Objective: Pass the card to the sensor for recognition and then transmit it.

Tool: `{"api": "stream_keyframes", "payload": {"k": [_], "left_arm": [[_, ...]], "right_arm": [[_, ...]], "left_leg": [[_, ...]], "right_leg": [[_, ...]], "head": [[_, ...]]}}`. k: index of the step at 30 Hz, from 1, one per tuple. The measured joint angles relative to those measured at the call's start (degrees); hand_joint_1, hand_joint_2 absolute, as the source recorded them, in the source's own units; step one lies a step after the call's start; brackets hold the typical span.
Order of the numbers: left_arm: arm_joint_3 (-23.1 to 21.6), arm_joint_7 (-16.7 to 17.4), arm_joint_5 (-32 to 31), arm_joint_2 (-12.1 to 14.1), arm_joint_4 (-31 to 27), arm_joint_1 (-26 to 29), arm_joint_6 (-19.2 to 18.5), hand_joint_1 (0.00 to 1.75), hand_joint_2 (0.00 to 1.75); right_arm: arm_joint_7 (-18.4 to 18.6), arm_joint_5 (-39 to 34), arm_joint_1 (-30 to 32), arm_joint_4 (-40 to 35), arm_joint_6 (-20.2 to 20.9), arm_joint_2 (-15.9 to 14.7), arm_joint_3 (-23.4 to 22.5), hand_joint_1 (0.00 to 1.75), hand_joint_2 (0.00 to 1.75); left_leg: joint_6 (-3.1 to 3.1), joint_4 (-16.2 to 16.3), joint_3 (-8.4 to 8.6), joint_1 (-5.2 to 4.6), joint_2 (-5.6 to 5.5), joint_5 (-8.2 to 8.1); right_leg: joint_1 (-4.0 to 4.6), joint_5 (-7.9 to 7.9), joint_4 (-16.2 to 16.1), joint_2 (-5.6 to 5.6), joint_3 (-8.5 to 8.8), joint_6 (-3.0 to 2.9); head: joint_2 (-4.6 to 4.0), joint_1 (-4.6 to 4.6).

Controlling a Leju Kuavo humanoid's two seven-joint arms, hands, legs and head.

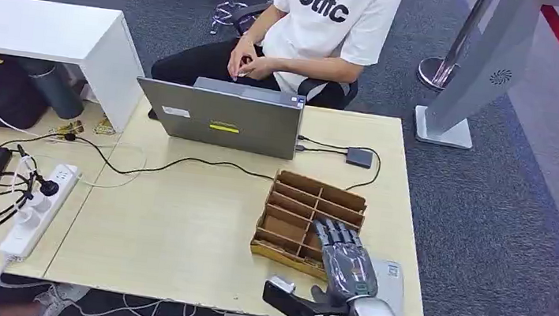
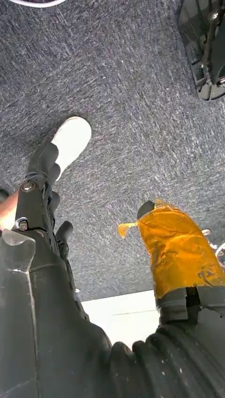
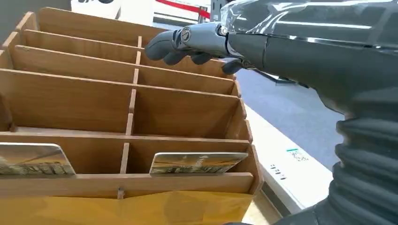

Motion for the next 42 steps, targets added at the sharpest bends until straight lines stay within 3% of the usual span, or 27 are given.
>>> {"api": "stream_keyframes", "payload": {"k": [13, 15, 16, 25, 28, 34, 42], "left_arm": [[0.0, -0.02, 0.0, 0.0, 0.0, -0.05, 0.02, 0.0, 1.75], [0.0, -0.02, 0.0, 0.0, 0.0, -0.05, 0.02, 0.0, 1.75], [0.0, -0.02, 0.0, 0.0, 0.02, -0.06, 0.04, 0.0, 1.75], [0.0, -0.02, 0.0, 0.07, 0.09, -0.12, 0.13, 0.0, 1.75], [0.0, -0.02, 0.0, 0.18, 0.11, -0.13, 0.13, 0.0, 1.75], [0.0, -0.04, 0.0, 0.35, 0.5, -0.18, 0.24, 0.0, 1.75], [-0.96, -1.81, 0.0, 1.36, 1.95, -0.21, 0.44, 0.0, 1.75]], "right_arm": [[-0.15, 0.0, -0.01, 0.72, -0.09, 0.33, -0.07, 0.02, 1.75], [-0.28, 0.0, -0.03, 0.9, -0.09, 0.33, -0.07, 1.36, 1.75], [-0.33, 0.0, -0.03, 1.03, -0.09, 0.37, -0.07, 1.43, 1.75], [-0.72, -0.02, -0.13, 2.08, -0.22, 0.59, -0.07, 1.57, 1.75], [-0.72, -0.02, -0.41, 2.23, -0.26, 0.61, -0.07, 1.71, 1.75], [-0.9, 0.0, -0.65, 2.62, -0.52, 0.61, -0.07, 1.61, 1.75], [-0.9, 0.42, -0.78, 2.97, -1.22, 0.63, -0.04, 1.64, 1.75]], "left_leg": [[0.0, 0.0, 0.0, 0.0, 0.0, 0.0], [0.0, 0.0, 0.0, 0.0, 0.0, 0.0], [0.0, 0.0, 0.0, 0.0, 0.0, 0.0], [0.0, 0.0, 0.0, 0.0, 0.0, 0.0], [0.0, 0.0, 0.0, 0.0, 0.0, 0.0], [0.0, 0.0, 0.0, 0.0, 0.0, 0.0], [0.0, 0.0, 0.0, 0.0, 0.0, 0.0]], "right_leg": [[0.0, 0.0, 0.0, 0.0, 0.0, 0.0], [0.0, 0.0, 0.0, 0.0, 0.0, 0.0], [0.0, 0.0, 0.0, 0.0, 0.0, 0.0], [0.0, 0.0, 0.0, 0.0, 0.0, 0.0], [0.0, 0.0, 0.0, 0.0, 0.0, 0.0], [0.0, 0.0, 0.0, 0.0, 0.0, 0.0], [0.0, 0.0, 0.0, 0.0, 0.01, 0.0]], "head": [[0.0, -0.02], [0.0, 0.0], [0.0, 0.0], [0.0, -0.02], [0.0, -0.02], [0.0, 0.0], [0.0, 0.0]]}}
